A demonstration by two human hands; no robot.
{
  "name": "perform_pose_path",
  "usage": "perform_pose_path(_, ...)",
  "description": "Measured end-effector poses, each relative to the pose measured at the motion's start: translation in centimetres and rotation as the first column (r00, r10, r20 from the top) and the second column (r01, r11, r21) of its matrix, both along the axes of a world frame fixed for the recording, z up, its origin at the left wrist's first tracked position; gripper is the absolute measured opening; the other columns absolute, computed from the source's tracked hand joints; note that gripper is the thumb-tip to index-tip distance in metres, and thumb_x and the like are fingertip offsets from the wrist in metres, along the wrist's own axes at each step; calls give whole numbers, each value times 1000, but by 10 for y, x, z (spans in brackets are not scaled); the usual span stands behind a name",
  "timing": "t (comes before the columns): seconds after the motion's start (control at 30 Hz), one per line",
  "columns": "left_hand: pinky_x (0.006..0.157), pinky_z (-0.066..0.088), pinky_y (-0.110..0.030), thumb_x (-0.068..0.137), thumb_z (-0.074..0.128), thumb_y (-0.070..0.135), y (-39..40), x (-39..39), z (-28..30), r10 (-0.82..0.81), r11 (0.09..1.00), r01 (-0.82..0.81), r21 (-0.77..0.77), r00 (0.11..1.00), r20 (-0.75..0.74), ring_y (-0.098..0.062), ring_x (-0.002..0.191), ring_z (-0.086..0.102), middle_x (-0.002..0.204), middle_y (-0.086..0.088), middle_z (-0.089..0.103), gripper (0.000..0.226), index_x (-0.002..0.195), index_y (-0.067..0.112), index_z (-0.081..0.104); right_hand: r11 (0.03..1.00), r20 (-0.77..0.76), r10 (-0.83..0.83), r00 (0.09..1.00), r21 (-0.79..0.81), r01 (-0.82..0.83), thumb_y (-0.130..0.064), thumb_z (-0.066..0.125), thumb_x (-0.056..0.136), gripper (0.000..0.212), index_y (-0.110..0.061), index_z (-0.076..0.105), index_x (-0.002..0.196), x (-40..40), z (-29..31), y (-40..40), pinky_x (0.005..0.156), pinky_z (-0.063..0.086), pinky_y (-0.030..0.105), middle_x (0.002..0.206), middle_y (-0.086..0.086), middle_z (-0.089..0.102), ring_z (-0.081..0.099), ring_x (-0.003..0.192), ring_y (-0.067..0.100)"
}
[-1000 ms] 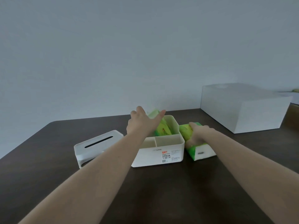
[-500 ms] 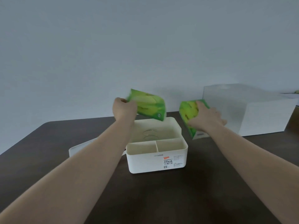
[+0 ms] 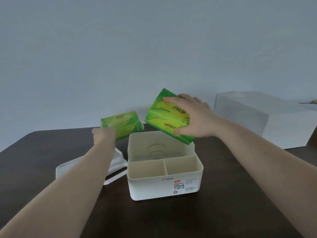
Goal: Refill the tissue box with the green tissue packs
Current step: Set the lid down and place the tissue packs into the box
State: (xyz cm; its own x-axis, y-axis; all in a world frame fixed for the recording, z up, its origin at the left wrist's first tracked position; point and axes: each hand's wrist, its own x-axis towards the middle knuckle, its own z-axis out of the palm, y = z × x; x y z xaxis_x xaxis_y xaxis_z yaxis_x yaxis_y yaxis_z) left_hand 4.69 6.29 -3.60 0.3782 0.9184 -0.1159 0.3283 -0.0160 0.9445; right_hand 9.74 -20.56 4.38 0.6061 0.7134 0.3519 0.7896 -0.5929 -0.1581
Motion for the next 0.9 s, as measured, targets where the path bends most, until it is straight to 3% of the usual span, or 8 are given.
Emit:
perform_pose_path(0.1,52,32,-26,91,37,-1,4,5,-11,-105,994,107,4,985,-137,-20,61,39,88,-16,54,34,122,-10,44,983,-33,92,995,-154,-96,-38,74,72,93,-54,16,144,-3,-1,11,109,24,47,152,-1,25,28,136,29)
perform_pose_path(0.2,61,43,-32,89,42,2,5,5,-15,-120,989,130,64,982,-145,-26,75,54,98,-19,57,48,135,-7,35,954,-36,142,989,-262,-146,-37,72,73,91,-57,16,142,-1,-4,22,108,23,46,151,-3,25,27,135,29)
perform_pose_path(0.27,67,44,-35,88,42,4,7,3,-14,-99,987,114,110,986,-135,-32,87,59,83,-15,52,46,133,-6,36,932,-52,165,985,-318,-173,-37,71,74,89,-58,17,141,1,-5,27,109,26,48,149,-3,28,30,133,28)
perform_pose_path(0.37,56,31,-26,88,40,7,12,0,-13,-83,976,105,189,990,-116,-30,71,56,72,-16,49,49,133,-12,41,890,-91,202,975,-398,-222,-36,70,75,87,-59,17,141,1,-7,33,111,25,54,150,-2,29,27,138,28)
perform_pose_path(0.43,50,27,-24,88,39,8,14,-4,-11,-92,965,120,233,988,-126,-28,65,40,68,-8,39,48,131,-12,43,871,-103,217,971,-429,-241,-36,69,77,87,-59,16,141,1,-8,37,113,23,55,154,-1,25,22,142,28)
perform_pose_path(0.6,51,32,-24,90,41,12,5,-18,-4,-128,948,169,271,979,-159,-28,86,44,97,-8,48,34,122,2,47,833,-224,263,938,-437,-338,-27,71,78,85,-51,23,144,0,-10,39,117,22,42,158,-8,24,24,142,17)
perform_pose_path(0.77,65,38,-31,88,44,15,-4,-35,-1,-155,931,210,300,968,-197,-25,79,46,81,-2,47,30,115,4,49,877,-251,252,934,-348,-330,-29,71,80,77,-42,32,145,-3,-20,33,113,32,36,151,-13,37,34,138,11)
perform_pose_path(0.9,56,32,-27,86,42,11,-12,-54,4,-164,907,240,347,959,-233,-19,59,37,68,-1,41,12,94,7,50,934,-193,210,958,-250,-255,-43,66,83,63,-39,41,141,-13,-20,21,108,34,31,146,-15,44,40,134,10)
